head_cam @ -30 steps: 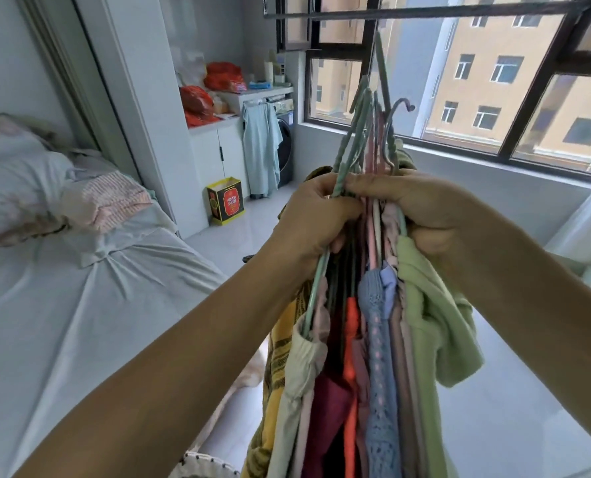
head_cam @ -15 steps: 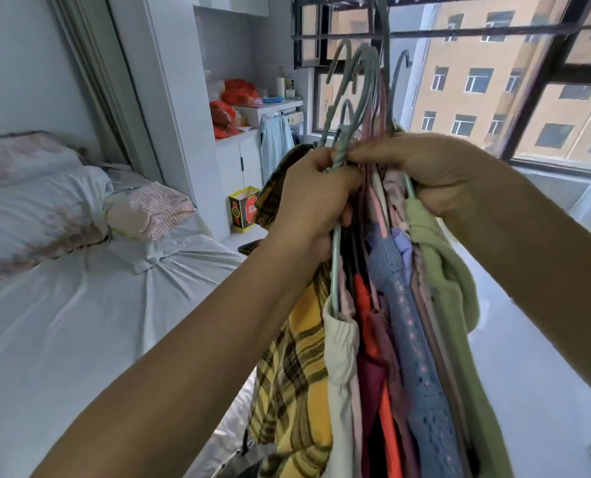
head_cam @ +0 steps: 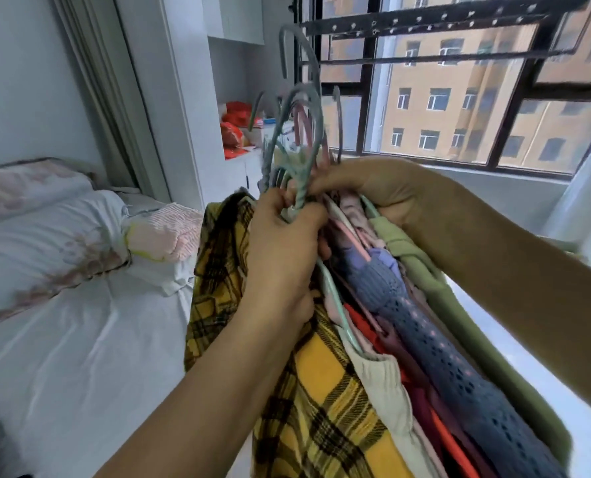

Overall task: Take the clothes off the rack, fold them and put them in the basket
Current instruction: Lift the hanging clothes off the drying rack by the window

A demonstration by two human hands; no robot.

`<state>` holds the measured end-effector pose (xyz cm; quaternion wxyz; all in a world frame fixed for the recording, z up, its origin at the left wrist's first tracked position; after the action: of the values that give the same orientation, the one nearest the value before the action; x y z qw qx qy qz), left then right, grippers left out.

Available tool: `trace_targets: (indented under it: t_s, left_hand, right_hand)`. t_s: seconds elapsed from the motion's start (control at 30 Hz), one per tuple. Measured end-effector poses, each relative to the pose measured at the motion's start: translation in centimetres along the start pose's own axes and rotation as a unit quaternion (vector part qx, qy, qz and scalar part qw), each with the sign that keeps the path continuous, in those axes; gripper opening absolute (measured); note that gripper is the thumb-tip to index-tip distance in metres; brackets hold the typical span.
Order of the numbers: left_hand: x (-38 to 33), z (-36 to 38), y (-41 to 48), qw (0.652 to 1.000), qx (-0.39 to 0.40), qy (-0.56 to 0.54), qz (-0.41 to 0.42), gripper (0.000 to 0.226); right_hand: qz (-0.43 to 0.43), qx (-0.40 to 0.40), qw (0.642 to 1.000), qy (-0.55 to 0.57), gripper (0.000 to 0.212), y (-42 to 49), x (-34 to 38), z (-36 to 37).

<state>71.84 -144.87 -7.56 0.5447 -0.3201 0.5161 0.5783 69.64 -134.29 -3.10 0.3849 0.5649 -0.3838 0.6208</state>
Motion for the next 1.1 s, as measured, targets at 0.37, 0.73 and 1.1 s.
trace_targets:
  t_s: [0.37, 0.73, 1.1]
  left_hand:
    - [-6.2, -15.3, 0.0, 0.997, 0.016, -0.074, 0.01, 0.013]
    - [-12.7, -27.9, -3.4, 0.993, 0.025, -0.095, 0.07, 0.011]
    - [-8.0, -37.4, 0.7, 0.994, -0.004, -0.103, -0.023, 0.015]
  right_hand:
    - [0.038, -0.054, 0.998, -0.005, 0.027, 8.8, 1.1, 14.0]
    - [-0.023, -0.039, 0.999, -0.013, 0.023, 12.5, 2.8, 28.0]
    - [0.025, 0.053, 0.998, 0.004, 0.027, 21.8, -4.0, 29.4]
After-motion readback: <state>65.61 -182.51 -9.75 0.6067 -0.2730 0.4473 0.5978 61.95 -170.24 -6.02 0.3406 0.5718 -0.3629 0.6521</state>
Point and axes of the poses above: each hand's wrist, its own y-axis towards the middle knuckle, its own z-axis out of the palm, x = y × z, the point moved 1 cm from there along y, towards the middle knuckle, and after that the axes turned 1 degree about x, right-handed, at the moved point
